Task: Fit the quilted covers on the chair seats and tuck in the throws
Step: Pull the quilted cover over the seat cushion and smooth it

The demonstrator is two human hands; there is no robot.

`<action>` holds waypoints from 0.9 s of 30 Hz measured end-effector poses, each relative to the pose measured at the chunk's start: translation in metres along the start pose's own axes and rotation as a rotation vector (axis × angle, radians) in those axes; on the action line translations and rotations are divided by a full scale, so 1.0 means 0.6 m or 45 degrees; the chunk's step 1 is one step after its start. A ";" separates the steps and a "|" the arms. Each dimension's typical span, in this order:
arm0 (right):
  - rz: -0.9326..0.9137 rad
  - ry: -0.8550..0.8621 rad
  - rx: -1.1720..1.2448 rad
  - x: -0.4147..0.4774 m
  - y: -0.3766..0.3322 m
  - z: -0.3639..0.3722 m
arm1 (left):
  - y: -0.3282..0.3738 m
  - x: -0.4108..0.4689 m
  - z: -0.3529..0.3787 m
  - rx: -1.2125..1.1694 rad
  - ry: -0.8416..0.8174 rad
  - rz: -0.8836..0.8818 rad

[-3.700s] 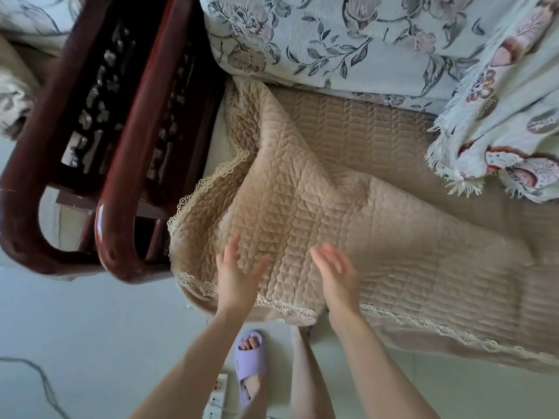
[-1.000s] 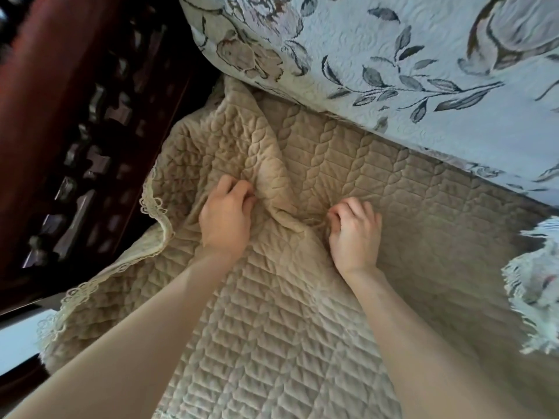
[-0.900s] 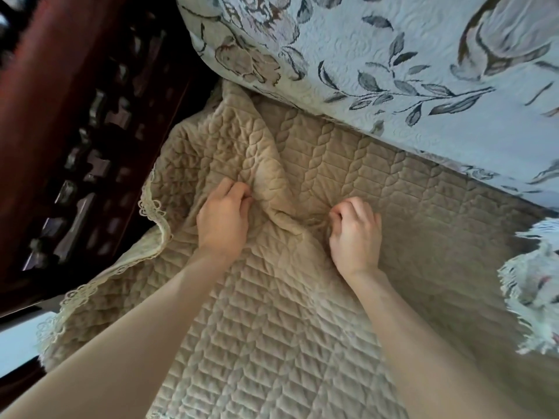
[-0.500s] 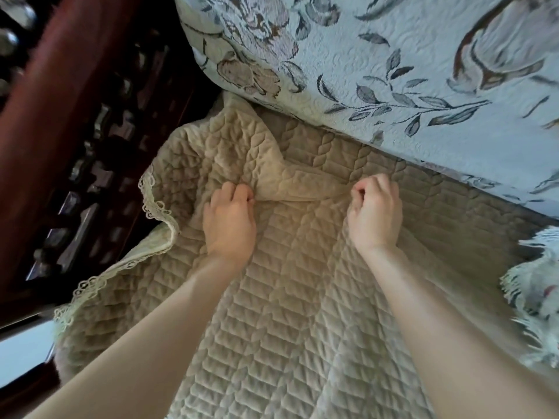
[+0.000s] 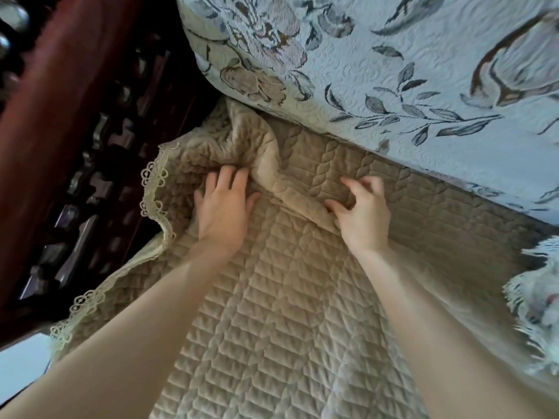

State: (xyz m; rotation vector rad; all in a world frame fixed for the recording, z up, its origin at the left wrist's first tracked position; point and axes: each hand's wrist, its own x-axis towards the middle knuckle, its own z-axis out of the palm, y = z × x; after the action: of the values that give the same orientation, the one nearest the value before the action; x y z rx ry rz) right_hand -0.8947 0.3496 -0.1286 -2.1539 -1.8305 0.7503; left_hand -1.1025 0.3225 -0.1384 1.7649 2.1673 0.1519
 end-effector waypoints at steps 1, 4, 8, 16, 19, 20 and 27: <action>-0.016 0.027 -0.061 0.003 -0.003 0.004 | -0.006 0.004 0.004 0.000 0.074 0.053; -0.105 0.026 -0.258 0.017 -0.013 0.012 | -0.026 0.010 0.009 -0.004 0.198 0.197; -0.154 -0.108 -0.487 0.028 -0.021 0.014 | -0.042 -0.003 0.006 0.058 0.167 0.242; -0.180 0.289 -0.210 0.062 -0.051 -0.019 | -0.054 -0.036 0.000 0.091 0.129 0.022; -0.032 0.209 -0.198 0.054 -0.057 -0.002 | -0.037 -0.045 0.004 0.001 0.067 -0.148; -0.057 0.198 -0.188 0.047 -0.060 0.000 | -0.036 -0.056 0.003 -0.006 0.084 -0.148; -0.507 -0.320 -0.206 0.016 -0.117 0.022 | -0.029 -0.087 -0.015 -0.222 -0.176 -0.229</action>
State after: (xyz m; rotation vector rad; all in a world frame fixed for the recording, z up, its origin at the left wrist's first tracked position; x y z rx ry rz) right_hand -0.9605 0.3711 -0.1084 -1.7507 -2.4247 0.8288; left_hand -1.1130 0.2691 -0.1250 1.4351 2.1300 0.1639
